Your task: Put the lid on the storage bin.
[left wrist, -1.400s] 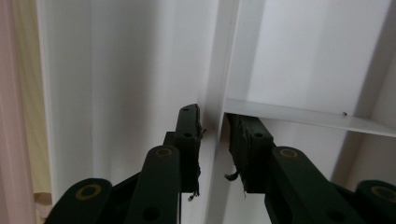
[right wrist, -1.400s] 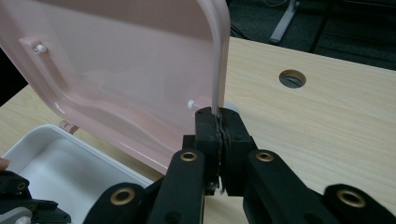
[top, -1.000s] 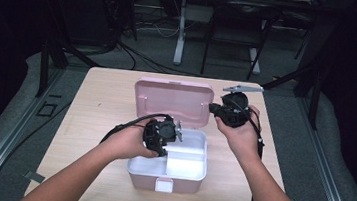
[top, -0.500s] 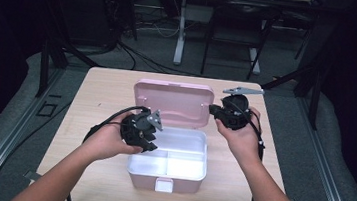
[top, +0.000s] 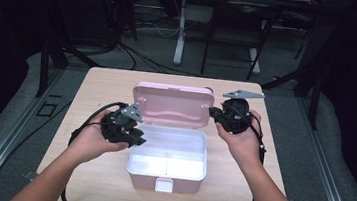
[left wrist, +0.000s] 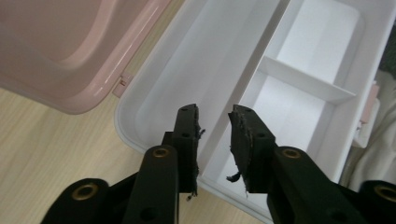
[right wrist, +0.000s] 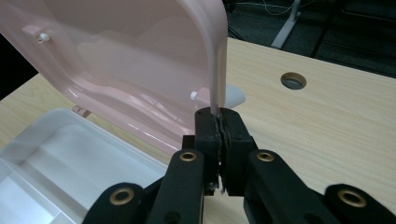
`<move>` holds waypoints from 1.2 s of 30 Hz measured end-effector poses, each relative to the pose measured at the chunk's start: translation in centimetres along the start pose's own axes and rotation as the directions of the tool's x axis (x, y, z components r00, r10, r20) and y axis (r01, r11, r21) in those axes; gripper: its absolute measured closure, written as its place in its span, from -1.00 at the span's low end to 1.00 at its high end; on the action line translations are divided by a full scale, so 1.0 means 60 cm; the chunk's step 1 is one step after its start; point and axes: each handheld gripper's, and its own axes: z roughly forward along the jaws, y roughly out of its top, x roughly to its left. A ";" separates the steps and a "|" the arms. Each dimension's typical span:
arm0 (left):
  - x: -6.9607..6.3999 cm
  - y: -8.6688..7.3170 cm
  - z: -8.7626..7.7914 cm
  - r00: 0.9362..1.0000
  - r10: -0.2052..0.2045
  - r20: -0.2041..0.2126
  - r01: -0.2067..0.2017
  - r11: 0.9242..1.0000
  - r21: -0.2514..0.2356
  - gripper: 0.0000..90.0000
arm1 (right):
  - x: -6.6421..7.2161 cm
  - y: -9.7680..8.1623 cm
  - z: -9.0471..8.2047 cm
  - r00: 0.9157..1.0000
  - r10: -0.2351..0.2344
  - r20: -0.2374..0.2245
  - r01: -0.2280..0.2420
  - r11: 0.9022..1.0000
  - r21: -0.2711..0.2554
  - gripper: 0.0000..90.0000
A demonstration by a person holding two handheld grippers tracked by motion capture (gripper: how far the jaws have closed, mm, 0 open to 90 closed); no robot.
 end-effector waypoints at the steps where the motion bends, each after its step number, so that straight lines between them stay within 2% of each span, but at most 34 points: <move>1: 0.003 -0.003 -0.002 1.000 -0.012 0.012 0.012 1.000 -0.009 0.62 | 0.000 -0.001 0.000 1.000 -0.001 -0.009 0.001 1.000 -0.004 0.94; 3: 0.006 -0.007 -0.005 0.999 -0.025 0.020 0.025 1.000 -0.013 0.64 | 0.001 -0.002 -0.002 1.000 0.001 -0.005 -0.001 1.000 -0.008 0.94; 4: 0.007 -0.009 -0.007 1.000 -0.028 0.011 0.028 0.999 -0.016 0.64 | 0.000 -0.003 -0.003 1.000 -0.001 -0.018 0.001 1.000 -0.001 0.94; 7: 0.012 -0.015 -0.014 0.999 -0.045 0.002 0.045 0.999 -0.028 0.70 | 0.003 -0.006 -0.004 1.000 -0.002 -0.008 0.002 1.000 -0.016 0.93; 8: 0.014 -0.017 -0.017 0.999 -0.053 0.001 0.053 0.998 -0.032 0.72 | 0.002 -0.006 -0.007 1.000 -0.003 -0.023 0.003 1.000 -0.003 0.93; 13: 0.023 -0.027 -0.033 0.997 -0.077 -0.024 0.076 0.995 -0.057 0.80 | 0.003 -0.011 -0.011 0.999 -0.003 -0.033 0.003 1.000 -0.009 0.93; 14: 0.025 -0.028 -0.036 0.996 -0.088 -0.029 0.085 0.994 -0.066 0.81 | 0.004 -0.012 -0.012 1.000 -0.001 -0.020 0.001 1.000 -0.011 0.92; 19: 0.037 -0.032 -0.051 0.993 -0.107 -0.052 0.103 0.991 -0.088 0.85 | 0.005 -0.016 -0.015 0.999 -0.002 -0.039 0.001 1.000 -0.013 0.92; 20: 0.040 -0.033 -0.054 0.992 -0.109 -0.058 0.103 0.991 -0.091 0.86 | 0.006 -0.018 -0.015 1.000 -0.002 -0.025 0.002 1.000 -0.021 0.92; 21: 0.042 -0.033 -0.057 0.991 -0.112 -0.068 0.106 0.990 -0.095 0.88 | 0.005 -0.019 -0.017 0.999 0.000 -0.041 -0.001 1.000 -0.016 0.92; 27: 0.057 -0.032 -0.076 0.985 -0.142 -0.095 0.129 0.983 -0.130 0.95 | 0.008 -0.025 -0.021 0.999 -0.005 -0.042 0.004 1.000 -0.025 0.91; 29: 0.061 -0.032 -0.079 0.984 -0.149 -0.102 0.135 0.982 -0.128 0.95 | 0.008 -0.028 -0.023 0.999 -0.003 -0.041 0.002 1.000 -0.027 0.91; 30: 0.063 -0.032 -0.079 0.982 -0.154 -0.107 0.140 0.981 -0.130 0.95 | 0.007 -0.029 -0.024 0.998 -0.003 -0.056 0.002 1.000 -0.024 0.91; 36: 0.076 -0.030 -0.083 0.976 -0.182 -0.119 0.163 0.975 -0.154 0.99 | 0.010 -0.035 -0.029 0.999 -0.004 -0.051 0.003 1.000 -0.025 0.90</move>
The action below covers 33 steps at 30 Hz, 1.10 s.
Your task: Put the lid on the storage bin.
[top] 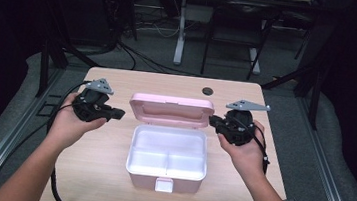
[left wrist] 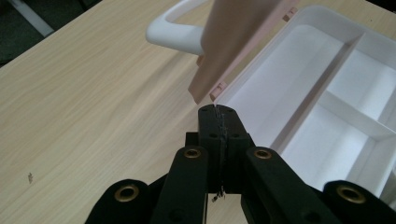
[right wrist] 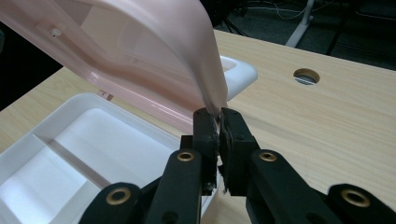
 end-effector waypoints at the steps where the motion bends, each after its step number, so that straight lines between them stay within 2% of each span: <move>1: 0.001 0.002 0.000 1.000 -0.008 0.002 0.008 1.000 -0.004 0.99 | -0.001 -0.001 -0.001 1.000 -0.002 -0.014 0.002 1.000 0.000 0.90; 3: 0.002 0.007 0.000 1.000 -0.009 0.002 0.009 1.000 -0.010 1.00 | 0.001 -0.003 -0.001 1.000 0.002 -0.001 -0.002 1.000 -0.005 0.90; 4: 0.002 0.009 0.000 1.000 -0.006 -0.002 0.006 1.000 -0.009 1.00 | 0.000 -0.003 -0.002 1.000 -0.002 -0.015 0.002 1.000 -0.002 0.90; 7: 0.002 0.014 0.000 1.000 -0.007 -0.011 0.006 1.000 -0.016 1.00 | 0.001 -0.006 -0.003 1.000 0.002 -0.012 -0.002 1.000 -0.007 0.90; 8: 0.002 0.016 0.000 1.000 -0.008 -0.012 0.008 1.000 -0.024 1.00 | -0.001 -0.007 -0.005 0.999 -0.001 -0.033 0.000 1.000 -0.003 0.90; 15: -0.003 0.033 -0.007 1.000 -0.005 -0.016 0.004 0.998 -0.066 1.00 | 0.002 -0.011 -0.008 1.000 -0.006 -0.022 0.006 1.000 0.001 0.90; 21: -0.009 0.042 -0.013 1.000 0.003 -0.015 -0.005 0.997 -0.080 1.00 | 0.002 -0.013 -0.010 1.000 -0.005 -0.028 0.004 1.000 -0.006 0.90; 22: -0.010 0.043 -0.014 1.000 0.005 -0.015 -0.007 0.997 -0.081 1.00 | 0.001 -0.013 -0.012 0.999 -0.007 -0.041 0.006 1.000 -0.002 0.90; 25: -0.012 0.047 -0.017 1.000 0.009 -0.015 -0.010 0.996 -0.084 1.00 | 0.001 -0.014 -0.013 0.999 -0.007 -0.032 0.006 1.000 -0.009 0.91; 27: -0.014 0.049 -0.018 1.000 0.011 -0.018 -0.013 0.996 -0.087 1.00 | 0.001 -0.014 -0.014 0.999 -0.009 -0.043 0.009 1.000 -0.005 0.91; 33: -0.019 0.052 -0.021 1.000 0.018 -0.011 -0.019 0.996 -0.092 1.00 | 0.002 -0.017 -0.017 0.999 -0.007 -0.042 0.007 1.000 -0.008 0.91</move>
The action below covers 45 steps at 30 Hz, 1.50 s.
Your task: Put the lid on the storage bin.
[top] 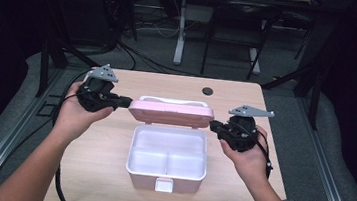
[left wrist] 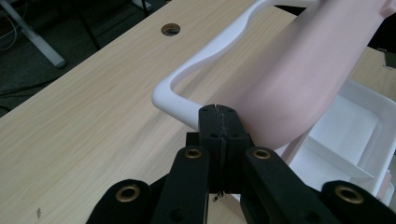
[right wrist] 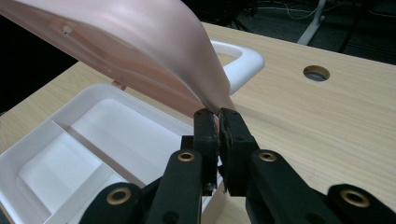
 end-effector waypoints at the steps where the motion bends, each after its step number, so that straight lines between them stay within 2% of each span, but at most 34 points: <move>1: -0.001 0.000 0.000 1.000 0.002 -0.001 -0.002 1.000 0.002 1.00 | -0.001 0.000 -0.001 1.000 0.001 -0.009 -0.001 1.000 0.004 0.91; 4: -0.005 -0.001 -0.002 1.000 0.006 0.003 -0.006 1.000 0.000 1.00 | 0.001 -0.003 -0.002 1.000 0.000 -0.003 0.000 1.000 -0.001 0.91; 14: -0.013 -0.008 -0.005 1.000 0.018 0.021 -0.018 1.000 -0.002 1.00 | 0.001 -0.010 -0.010 0.999 -0.003 -0.037 0.003 1.000 -0.005 0.89; 16: -0.014 -0.010 -0.004 1.000 0.016 0.024 -0.016 1.000 -0.004 1.00 | 0.002 -0.013 -0.011 1.000 -0.001 -0.028 0.001 1.000 -0.009 0.88; 17: -0.015 -0.012 -0.004 1.000 0.017 0.027 -0.016 1.000 -0.002 1.00 | 0.002 -0.014 -0.012 0.999 -0.004 -0.045 0.003 1.000 -0.005 0.88; 18: -0.016 -0.013 -0.003 0.999 0.016 0.030 -0.016 1.000 -0.001 1.00 | 0.003 -0.016 -0.012 0.999 -0.001 -0.032 0.001 1.000 -0.010 0.88; 19: -0.016 -0.014 -0.002 0.999 0.017 0.037 -0.017 1.000 0.004 1.00 | 0.003 -0.017 -0.013 0.999 -0.004 -0.038 0.004 1.000 -0.006 0.87; 31: -0.032 -0.036 0.000 0.998 0.037 0.055 -0.037 0.999 -0.003 1.00 | 0.007 -0.044 -0.024 0.997 -0.010 -0.073 0.008 1.000 -0.019 0.84; 34: -0.035 -0.042 0.001 0.997 0.037 0.062 -0.036 0.999 -0.007 1.00 | 0.007 -0.053 -0.026 0.995 -0.004 -0.095 0.003 1.000 -0.017 0.85; 45: -0.046 -0.059 0.007 0.997 0.040 0.069 -0.039 0.999 -0.008 1.00 | 0.013 -0.075 -0.031 0.994 -0.012 -0.106 0.010 1.000 -0.015 0.87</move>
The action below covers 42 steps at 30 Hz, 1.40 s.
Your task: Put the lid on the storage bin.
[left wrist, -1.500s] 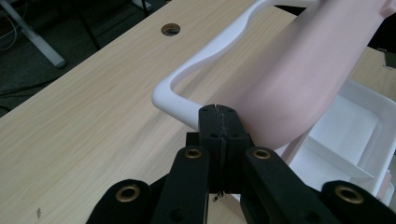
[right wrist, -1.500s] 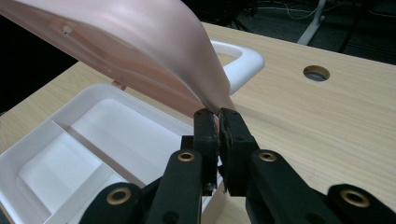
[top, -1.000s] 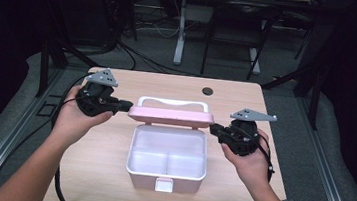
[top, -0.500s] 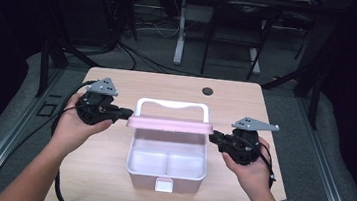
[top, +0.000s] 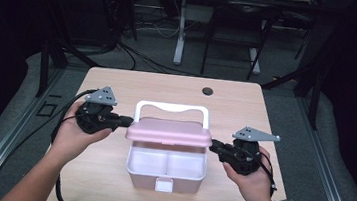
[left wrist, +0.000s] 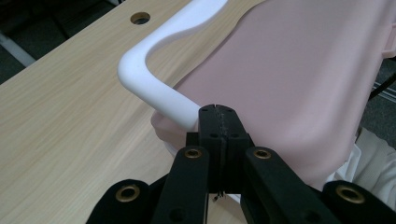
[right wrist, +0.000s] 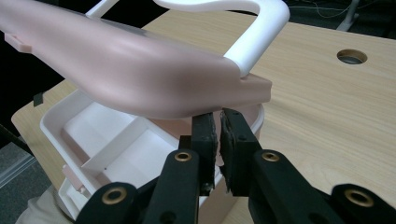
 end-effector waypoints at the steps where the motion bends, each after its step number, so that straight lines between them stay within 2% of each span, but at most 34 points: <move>1: 0.000 -0.001 0.000 1.000 0.002 0.003 -0.002 1.000 0.002 1.00 | 0.000 -0.002 0.000 1.000 0.000 0.000 0.000 1.000 0.000 0.87; 9: -0.009 -0.016 0.006 1.000 0.000 0.017 0.000 1.000 -0.009 1.00 | 0.002 -0.024 0.000 0.999 0.021 -0.032 -0.021 1.000 0.008 0.89; 14: -0.014 -0.024 0.007 1.000 0.004 0.018 -0.004 1.000 -0.005 1.00 | 0.005 -0.034 0.000 1.000 0.008 -0.025 -0.008 1.000 0.013 0.89; 17: -0.018 -0.028 0.008 1.000 0.006 0.017 -0.006 1.000 -0.005 1.00 | 0.006 -0.042 -0.002 1.000 0.010 -0.021 -0.010 1.000 0.016 0.89; 18: -0.020 -0.031 0.008 1.000 0.007 0.019 -0.007 1.000 -0.008 1.00 | 0.005 -0.045 -0.002 0.999 0.010 -0.034 -0.010 1.000 0.016 0.89; 25: -0.027 -0.043 0.014 1.000 0.009 0.019 -0.008 1.000 -0.014 1.00 | 0.005 -0.061 -0.004 1.000 0.015 -0.021 -0.014 0.999 0.031 0.91; 28: -0.029 -0.050 0.016 1.000 0.004 0.021 -0.004 1.000 -0.016 1.00 | 0.004 -0.063 -0.011 0.999 0.024 -0.038 -0.023 0.999 0.024 0.92; 37: -0.025 -0.063 0.018 1.000 -0.014 0.017 0.014 1.000 -0.019 1.00 | -0.002 -0.064 -0.013 0.999 0.037 -0.027 -0.036 0.999 0.018 0.93; 42: -0.021 -0.069 0.017 1.000 -0.021 0.002 0.021 1.000 -0.021 1.00 | -0.006 -0.061 -0.011 0.999 0.040 -0.017 -0.040 0.999 0.015 0.93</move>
